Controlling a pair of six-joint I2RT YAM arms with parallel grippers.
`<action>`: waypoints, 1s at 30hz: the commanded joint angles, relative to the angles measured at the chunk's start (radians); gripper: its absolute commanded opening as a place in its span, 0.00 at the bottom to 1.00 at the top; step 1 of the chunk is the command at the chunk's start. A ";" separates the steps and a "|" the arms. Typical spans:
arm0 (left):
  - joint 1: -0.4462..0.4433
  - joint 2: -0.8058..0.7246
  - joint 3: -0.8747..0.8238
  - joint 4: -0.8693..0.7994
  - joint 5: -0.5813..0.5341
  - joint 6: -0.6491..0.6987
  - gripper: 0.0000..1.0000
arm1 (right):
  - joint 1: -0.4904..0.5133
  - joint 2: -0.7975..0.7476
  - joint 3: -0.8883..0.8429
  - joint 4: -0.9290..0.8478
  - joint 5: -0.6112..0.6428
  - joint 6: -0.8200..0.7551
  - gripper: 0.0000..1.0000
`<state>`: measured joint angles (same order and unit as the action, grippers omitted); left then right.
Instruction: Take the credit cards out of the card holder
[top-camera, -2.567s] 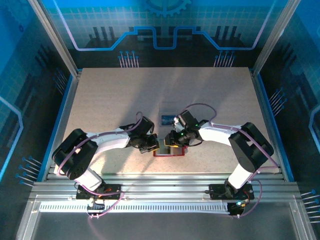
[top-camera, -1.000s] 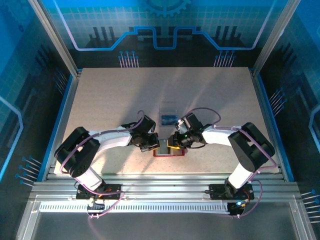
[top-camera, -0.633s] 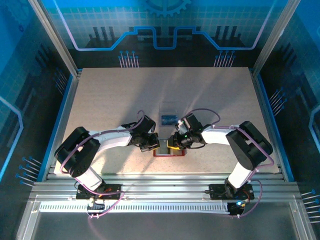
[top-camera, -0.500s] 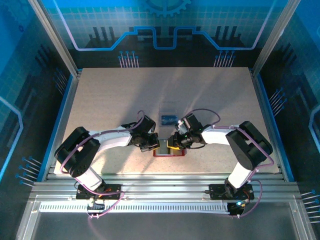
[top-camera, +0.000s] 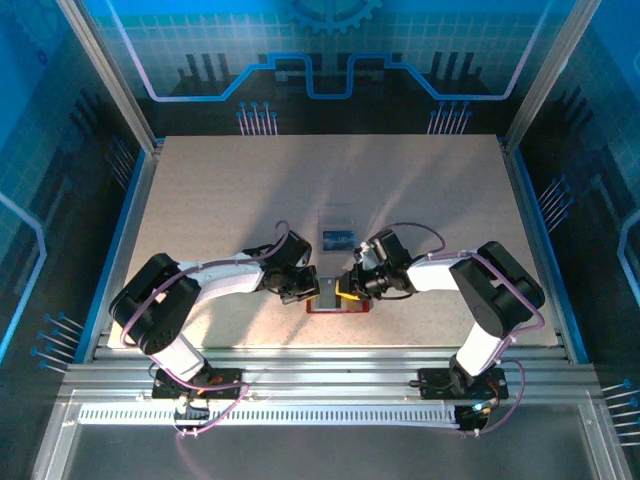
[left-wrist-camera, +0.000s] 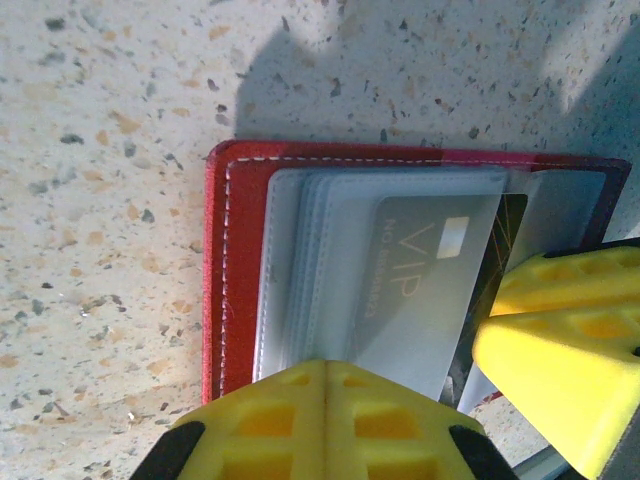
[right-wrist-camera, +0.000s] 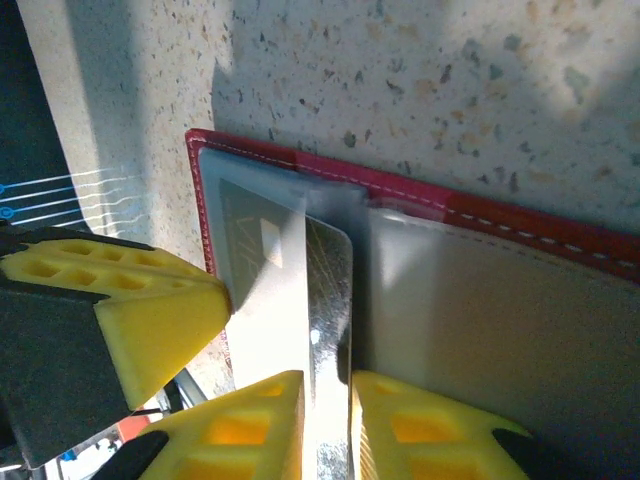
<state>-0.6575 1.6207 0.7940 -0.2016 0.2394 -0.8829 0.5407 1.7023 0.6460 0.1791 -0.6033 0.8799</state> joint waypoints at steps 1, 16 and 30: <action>-0.004 0.027 0.001 -0.052 -0.021 0.024 0.00 | -0.013 0.021 -0.025 0.046 -0.023 0.024 0.18; -0.003 0.021 0.004 -0.068 -0.029 0.025 0.00 | -0.034 -0.014 -0.037 0.035 -0.027 0.012 0.10; -0.003 0.023 0.011 -0.073 -0.029 0.030 0.00 | -0.086 -0.083 -0.023 -0.123 -0.010 -0.081 0.08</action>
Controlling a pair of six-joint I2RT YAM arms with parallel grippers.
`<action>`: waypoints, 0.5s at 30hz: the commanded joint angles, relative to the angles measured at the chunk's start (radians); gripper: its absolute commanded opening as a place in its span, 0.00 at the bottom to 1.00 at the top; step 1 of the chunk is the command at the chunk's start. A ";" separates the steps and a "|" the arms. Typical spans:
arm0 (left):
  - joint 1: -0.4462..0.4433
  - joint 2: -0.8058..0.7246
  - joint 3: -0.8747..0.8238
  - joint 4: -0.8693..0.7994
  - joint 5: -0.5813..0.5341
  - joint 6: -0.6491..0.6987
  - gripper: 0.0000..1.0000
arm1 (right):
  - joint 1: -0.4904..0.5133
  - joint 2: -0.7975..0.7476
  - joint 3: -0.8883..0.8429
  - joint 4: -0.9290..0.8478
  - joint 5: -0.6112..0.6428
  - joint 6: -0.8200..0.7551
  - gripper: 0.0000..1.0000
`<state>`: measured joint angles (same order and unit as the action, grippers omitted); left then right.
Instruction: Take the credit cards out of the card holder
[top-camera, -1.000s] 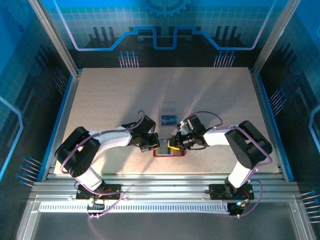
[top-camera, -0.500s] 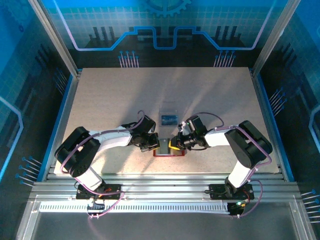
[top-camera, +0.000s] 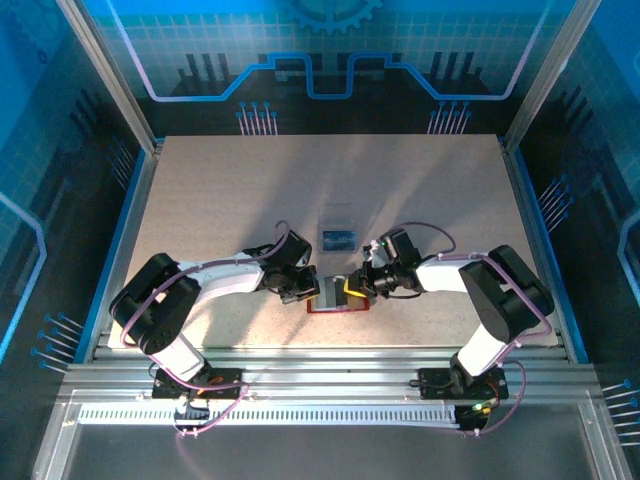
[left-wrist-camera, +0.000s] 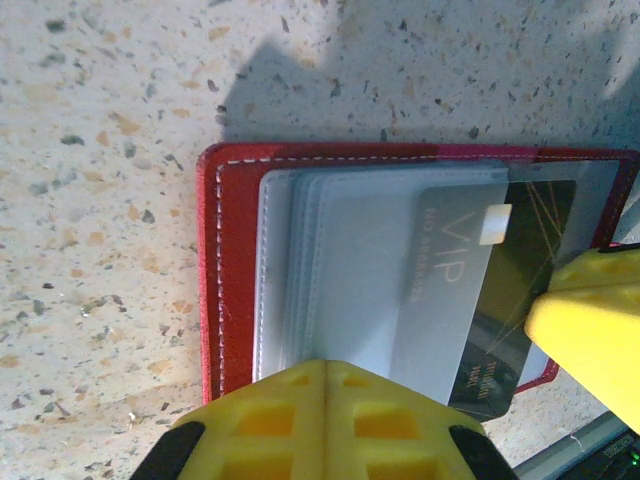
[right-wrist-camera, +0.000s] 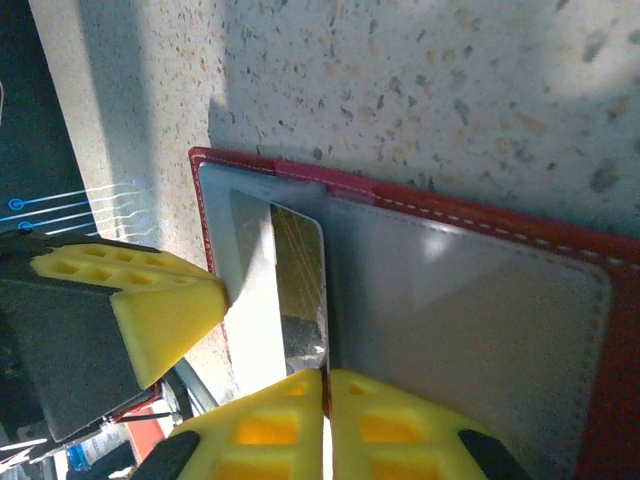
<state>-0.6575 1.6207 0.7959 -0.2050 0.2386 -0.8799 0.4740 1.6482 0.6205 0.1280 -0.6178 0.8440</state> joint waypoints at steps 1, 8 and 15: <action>-0.003 0.023 0.009 -0.068 -0.028 0.027 0.00 | -0.023 -0.035 0.007 -0.089 0.007 -0.055 0.08; -0.003 0.021 0.010 -0.065 -0.029 0.027 0.00 | -0.044 -0.067 0.033 -0.202 0.032 -0.123 0.07; -0.003 0.019 0.019 -0.074 -0.028 0.033 0.00 | -0.054 -0.083 0.054 -0.276 0.055 -0.166 0.07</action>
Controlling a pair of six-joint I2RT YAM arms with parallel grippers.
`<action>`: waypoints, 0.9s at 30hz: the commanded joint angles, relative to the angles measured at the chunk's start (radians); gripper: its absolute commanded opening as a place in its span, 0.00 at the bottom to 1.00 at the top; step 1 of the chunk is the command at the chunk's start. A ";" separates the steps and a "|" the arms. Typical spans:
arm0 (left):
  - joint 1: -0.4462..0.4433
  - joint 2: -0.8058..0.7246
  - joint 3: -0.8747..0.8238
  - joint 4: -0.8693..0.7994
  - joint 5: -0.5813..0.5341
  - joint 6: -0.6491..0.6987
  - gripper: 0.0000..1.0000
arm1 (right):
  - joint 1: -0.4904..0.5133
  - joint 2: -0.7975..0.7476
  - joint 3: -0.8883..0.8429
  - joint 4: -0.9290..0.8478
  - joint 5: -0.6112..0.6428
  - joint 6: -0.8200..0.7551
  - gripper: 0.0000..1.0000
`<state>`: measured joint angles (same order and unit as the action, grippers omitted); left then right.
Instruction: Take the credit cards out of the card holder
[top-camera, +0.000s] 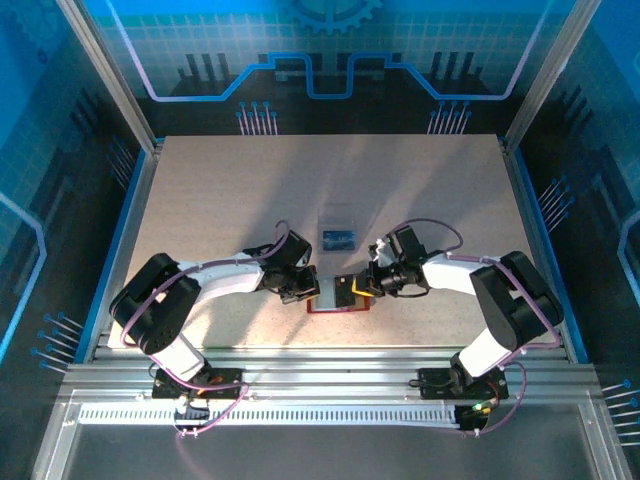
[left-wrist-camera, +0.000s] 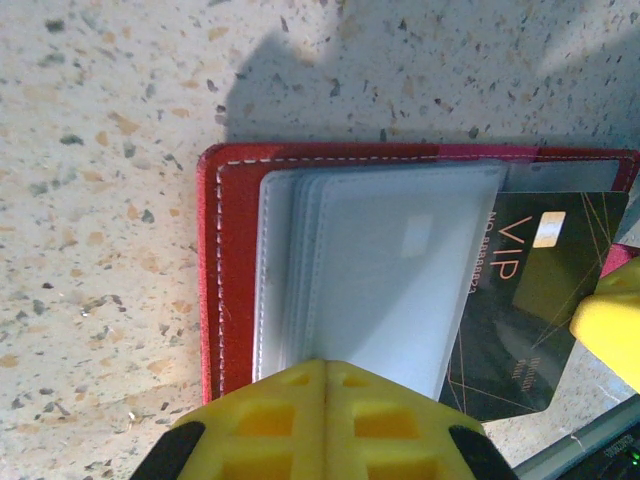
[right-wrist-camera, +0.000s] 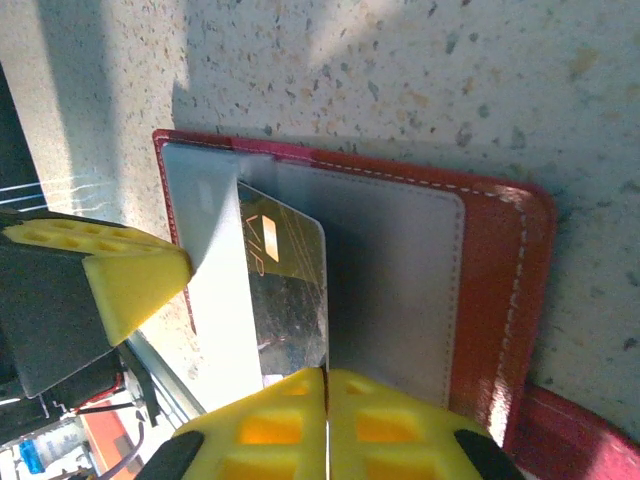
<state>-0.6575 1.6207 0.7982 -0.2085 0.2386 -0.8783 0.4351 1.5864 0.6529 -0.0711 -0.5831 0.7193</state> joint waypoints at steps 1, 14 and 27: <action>-0.004 0.019 0.017 -0.070 -0.029 0.031 0.00 | -0.018 -0.023 0.024 -0.083 0.022 -0.046 0.07; -0.004 0.013 0.010 -0.071 -0.034 0.029 0.00 | -0.021 -0.026 0.036 -0.111 0.040 -0.061 0.07; -0.004 0.005 0.010 -0.066 -0.026 0.022 0.00 | -0.015 -0.026 0.024 -0.049 -0.001 -0.010 0.09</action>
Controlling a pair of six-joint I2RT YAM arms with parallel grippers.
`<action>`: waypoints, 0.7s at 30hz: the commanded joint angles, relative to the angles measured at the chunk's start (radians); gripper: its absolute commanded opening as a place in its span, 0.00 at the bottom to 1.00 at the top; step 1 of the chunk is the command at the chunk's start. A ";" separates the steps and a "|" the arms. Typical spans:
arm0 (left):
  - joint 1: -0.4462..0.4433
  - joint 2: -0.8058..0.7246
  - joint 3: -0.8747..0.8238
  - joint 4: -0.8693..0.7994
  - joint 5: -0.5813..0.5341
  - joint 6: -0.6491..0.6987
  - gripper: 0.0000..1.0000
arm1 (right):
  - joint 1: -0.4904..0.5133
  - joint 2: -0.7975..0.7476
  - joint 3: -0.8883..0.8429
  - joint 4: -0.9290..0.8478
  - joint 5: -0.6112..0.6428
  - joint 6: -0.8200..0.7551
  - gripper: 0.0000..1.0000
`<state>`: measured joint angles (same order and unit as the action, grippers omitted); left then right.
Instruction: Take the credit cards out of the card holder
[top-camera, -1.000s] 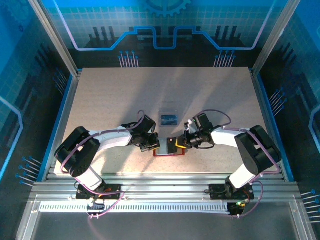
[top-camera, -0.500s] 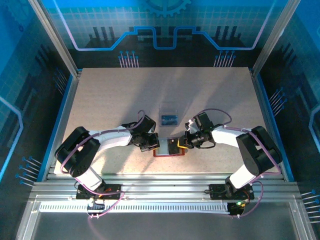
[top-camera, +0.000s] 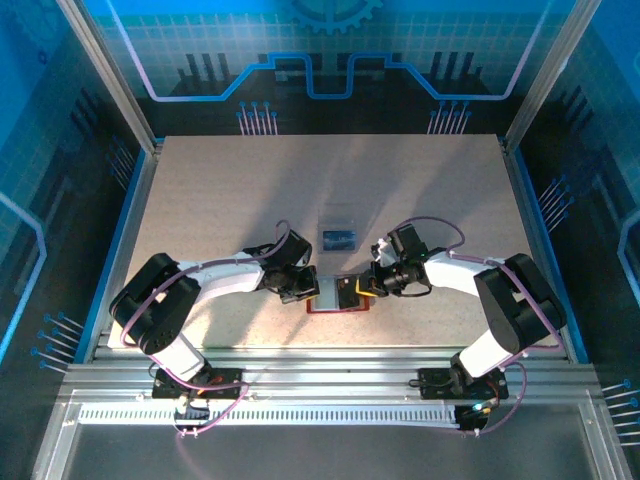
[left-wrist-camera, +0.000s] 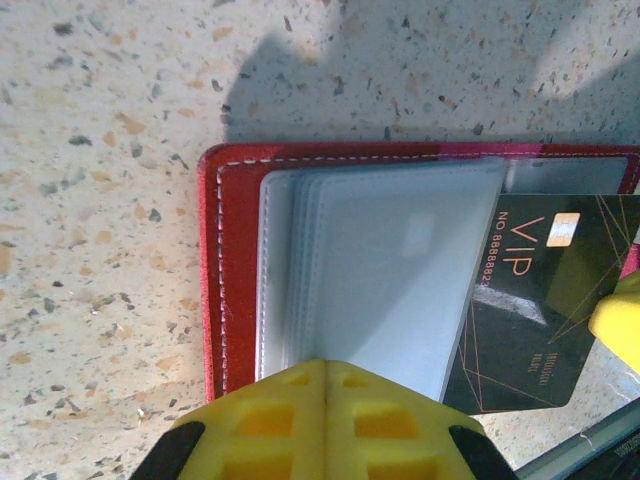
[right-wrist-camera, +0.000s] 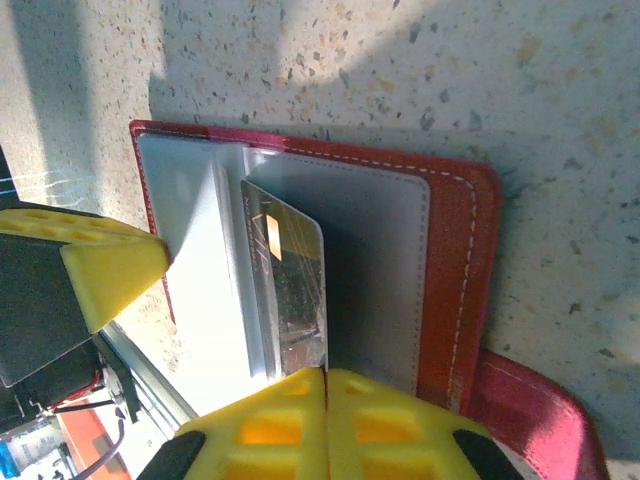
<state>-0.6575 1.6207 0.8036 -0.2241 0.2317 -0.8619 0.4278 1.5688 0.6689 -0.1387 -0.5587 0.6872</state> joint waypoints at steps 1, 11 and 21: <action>-0.005 0.002 0.005 -0.050 -0.018 0.005 0.01 | -0.004 -0.007 0.008 0.023 -0.028 0.027 0.11; -0.005 -0.011 0.008 -0.070 -0.011 0.015 0.02 | 0.047 0.013 0.008 0.082 -0.038 0.086 0.17; -0.005 -0.019 0.023 -0.095 -0.015 0.022 0.02 | 0.069 -0.001 -0.009 0.095 -0.004 0.094 0.09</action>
<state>-0.6575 1.6157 0.8089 -0.2508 0.2314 -0.8608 0.4862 1.5814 0.6685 -0.0509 -0.5766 0.7708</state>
